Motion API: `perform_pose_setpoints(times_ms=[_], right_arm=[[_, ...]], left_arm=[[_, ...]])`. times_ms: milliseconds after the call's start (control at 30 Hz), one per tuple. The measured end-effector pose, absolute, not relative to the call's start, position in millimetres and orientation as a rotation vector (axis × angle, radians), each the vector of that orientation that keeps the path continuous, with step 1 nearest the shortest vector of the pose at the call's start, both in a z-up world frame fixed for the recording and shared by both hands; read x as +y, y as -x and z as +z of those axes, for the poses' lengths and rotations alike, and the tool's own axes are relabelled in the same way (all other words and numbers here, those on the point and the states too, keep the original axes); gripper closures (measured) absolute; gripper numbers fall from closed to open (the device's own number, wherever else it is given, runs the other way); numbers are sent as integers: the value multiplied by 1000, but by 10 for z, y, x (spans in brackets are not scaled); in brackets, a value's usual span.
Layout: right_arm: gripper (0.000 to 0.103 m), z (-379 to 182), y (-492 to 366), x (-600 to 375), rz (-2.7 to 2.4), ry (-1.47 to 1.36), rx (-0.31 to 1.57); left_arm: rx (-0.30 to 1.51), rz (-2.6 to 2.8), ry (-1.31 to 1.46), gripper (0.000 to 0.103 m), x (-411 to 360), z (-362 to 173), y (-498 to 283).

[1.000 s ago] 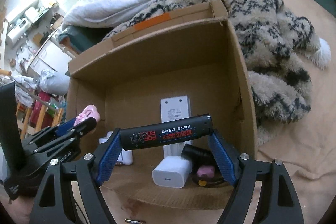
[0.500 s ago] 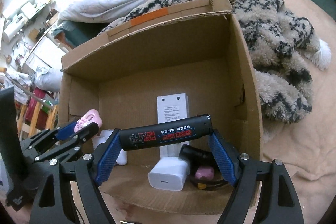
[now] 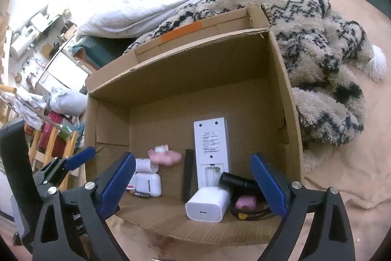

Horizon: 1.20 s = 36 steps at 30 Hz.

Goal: Organize rigid objects
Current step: 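Lower the trinket and power bank into the box and open both grippers, then grasp the pink translucent hair claw with the right gripper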

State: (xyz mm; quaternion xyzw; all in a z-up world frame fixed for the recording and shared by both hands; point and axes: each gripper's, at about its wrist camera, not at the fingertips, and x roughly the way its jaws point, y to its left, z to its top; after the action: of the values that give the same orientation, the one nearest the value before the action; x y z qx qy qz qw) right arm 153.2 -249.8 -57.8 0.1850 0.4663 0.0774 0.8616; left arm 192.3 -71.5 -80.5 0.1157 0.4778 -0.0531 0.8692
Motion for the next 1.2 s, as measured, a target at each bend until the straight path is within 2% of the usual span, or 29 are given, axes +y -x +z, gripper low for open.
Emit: perform_pose_setpoints(times_ms=[233, 667, 1200], right_arm=[[2, -556, -1493, -2557, 155, -415, 974], [2, -450, -1219, -2490, 161, -394, 964], [2, -579, -836, -2201, 197, -347, 1021]], left_arm=[[1003, -116, -206, 24, -664, -754, -1930], [1005, -53, -132, 23, -370, -454, -1643], [1094, -35, -76, 23, -101, -584, -1039]])
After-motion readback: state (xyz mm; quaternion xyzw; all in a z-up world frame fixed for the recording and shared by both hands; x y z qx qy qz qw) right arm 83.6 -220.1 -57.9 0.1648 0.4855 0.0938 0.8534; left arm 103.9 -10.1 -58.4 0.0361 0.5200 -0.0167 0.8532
